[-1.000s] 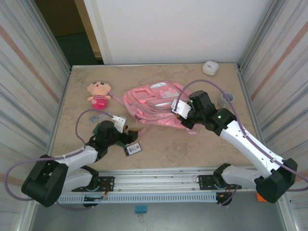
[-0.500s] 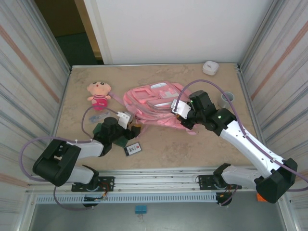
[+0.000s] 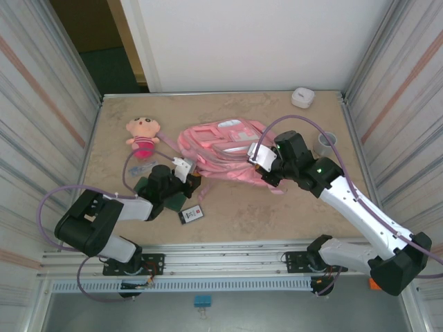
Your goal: Pack the student bag
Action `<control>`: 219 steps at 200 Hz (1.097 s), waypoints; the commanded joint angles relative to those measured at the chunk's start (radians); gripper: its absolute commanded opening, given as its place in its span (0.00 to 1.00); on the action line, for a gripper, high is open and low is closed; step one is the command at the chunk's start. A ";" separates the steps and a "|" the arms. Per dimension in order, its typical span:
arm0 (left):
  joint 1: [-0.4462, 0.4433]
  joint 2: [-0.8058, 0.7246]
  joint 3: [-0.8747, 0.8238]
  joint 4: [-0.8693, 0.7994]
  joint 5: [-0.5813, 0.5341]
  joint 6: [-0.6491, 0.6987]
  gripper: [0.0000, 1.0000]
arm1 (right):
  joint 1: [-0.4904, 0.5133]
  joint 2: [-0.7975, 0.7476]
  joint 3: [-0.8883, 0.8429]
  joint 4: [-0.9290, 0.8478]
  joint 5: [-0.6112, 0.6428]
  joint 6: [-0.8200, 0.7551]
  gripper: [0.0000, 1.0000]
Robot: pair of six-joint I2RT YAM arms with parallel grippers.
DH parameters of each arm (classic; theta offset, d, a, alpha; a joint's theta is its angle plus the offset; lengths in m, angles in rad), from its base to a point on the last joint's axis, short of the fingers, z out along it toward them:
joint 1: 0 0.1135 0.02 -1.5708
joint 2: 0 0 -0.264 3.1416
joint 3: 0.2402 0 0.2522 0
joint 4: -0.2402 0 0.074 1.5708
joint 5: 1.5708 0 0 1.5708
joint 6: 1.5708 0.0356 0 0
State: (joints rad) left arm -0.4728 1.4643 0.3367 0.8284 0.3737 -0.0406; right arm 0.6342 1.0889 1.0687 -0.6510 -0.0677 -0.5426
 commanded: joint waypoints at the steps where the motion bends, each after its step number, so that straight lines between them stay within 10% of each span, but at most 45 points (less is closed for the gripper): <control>1: 0.002 -0.029 0.035 0.000 0.124 0.010 0.07 | -0.002 -0.059 0.000 0.143 0.010 0.068 0.00; 108: -0.129 -0.227 0.206 -0.489 0.322 0.085 0.03 | 0.026 -0.030 -0.151 0.405 0.151 0.305 0.00; 219: -0.297 -0.178 0.366 -0.615 0.177 0.022 0.02 | 0.033 -0.006 -0.237 0.539 0.017 0.439 0.00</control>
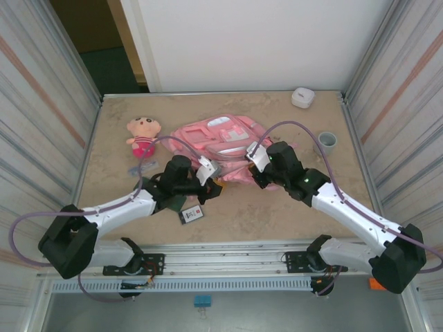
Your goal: Pack the student bag
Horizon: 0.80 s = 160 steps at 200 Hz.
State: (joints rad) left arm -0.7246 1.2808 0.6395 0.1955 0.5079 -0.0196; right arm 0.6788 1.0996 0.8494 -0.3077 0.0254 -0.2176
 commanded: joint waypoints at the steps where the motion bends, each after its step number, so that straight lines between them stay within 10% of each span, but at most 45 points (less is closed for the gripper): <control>1: -0.046 0.007 0.064 0.019 0.045 -0.001 0.02 | -0.012 -0.017 -0.019 0.197 -0.079 0.115 0.00; 73: -0.206 0.137 0.227 0.015 0.072 -0.026 0.07 | 0.000 -0.001 -0.094 0.283 -0.209 0.051 0.00; 160: -0.185 -0.166 0.102 -0.252 -0.242 0.305 0.77 | -0.208 -0.131 -0.091 -0.001 -0.528 -0.327 0.00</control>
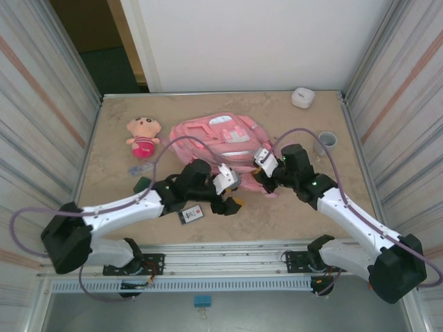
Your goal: Pack the student bag
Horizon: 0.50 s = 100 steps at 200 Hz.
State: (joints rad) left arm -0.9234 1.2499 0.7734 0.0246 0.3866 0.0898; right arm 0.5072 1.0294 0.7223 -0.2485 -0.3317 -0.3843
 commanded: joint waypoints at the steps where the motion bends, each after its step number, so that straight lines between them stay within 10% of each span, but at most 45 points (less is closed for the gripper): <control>1: 0.015 -0.140 -0.034 -0.083 -0.126 0.203 0.78 | -0.037 -0.061 0.037 -0.065 -0.170 -0.167 0.00; 45: 0.118 -0.235 -0.082 -0.107 -0.243 0.456 0.86 | -0.053 -0.065 0.083 -0.206 -0.211 -0.318 0.00; 100: 0.136 -0.081 0.013 -0.170 -0.060 0.651 0.90 | -0.062 -0.049 0.125 -0.249 -0.279 -0.337 0.00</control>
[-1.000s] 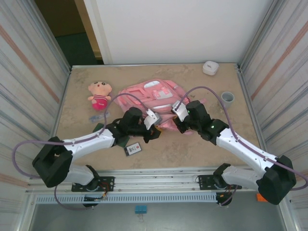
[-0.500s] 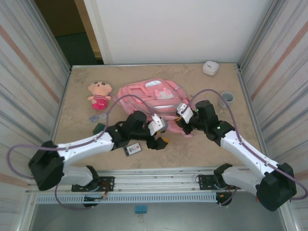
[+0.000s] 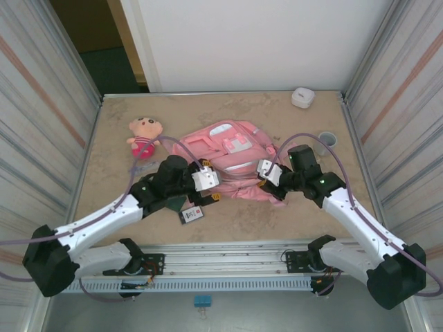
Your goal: Pack the student bag
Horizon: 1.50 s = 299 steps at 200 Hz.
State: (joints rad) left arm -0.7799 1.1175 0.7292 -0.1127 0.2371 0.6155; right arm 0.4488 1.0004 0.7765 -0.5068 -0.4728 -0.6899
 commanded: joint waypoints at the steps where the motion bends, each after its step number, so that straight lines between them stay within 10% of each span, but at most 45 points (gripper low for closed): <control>1: -0.008 0.055 0.057 -0.030 0.090 0.126 0.90 | -0.004 -0.020 0.072 0.008 -0.139 -0.033 0.00; 22: -0.009 0.112 0.071 0.036 0.067 0.124 0.82 | -0.008 -0.016 0.097 -0.034 -0.160 -0.047 0.00; 83: -0.031 0.180 0.130 0.069 0.139 -0.038 0.00 | -0.094 0.022 0.039 0.112 -0.040 0.100 0.00; 172: -0.038 0.287 0.103 0.226 0.137 -0.582 0.00 | -0.135 -0.103 0.048 0.033 0.182 0.624 0.61; 227: -0.010 0.309 0.115 0.225 0.219 -0.658 0.00 | 0.101 -0.189 0.181 -0.294 0.523 1.148 0.59; 299: 0.030 0.317 0.124 0.216 0.285 -0.722 0.00 | 0.487 -0.044 0.183 -0.248 0.808 1.616 0.47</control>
State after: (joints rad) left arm -0.7597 1.4338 0.8173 0.0799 0.4492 -0.0174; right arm 0.8879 0.8978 0.9390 -0.7471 0.1715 0.7425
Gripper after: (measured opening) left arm 0.070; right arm 0.465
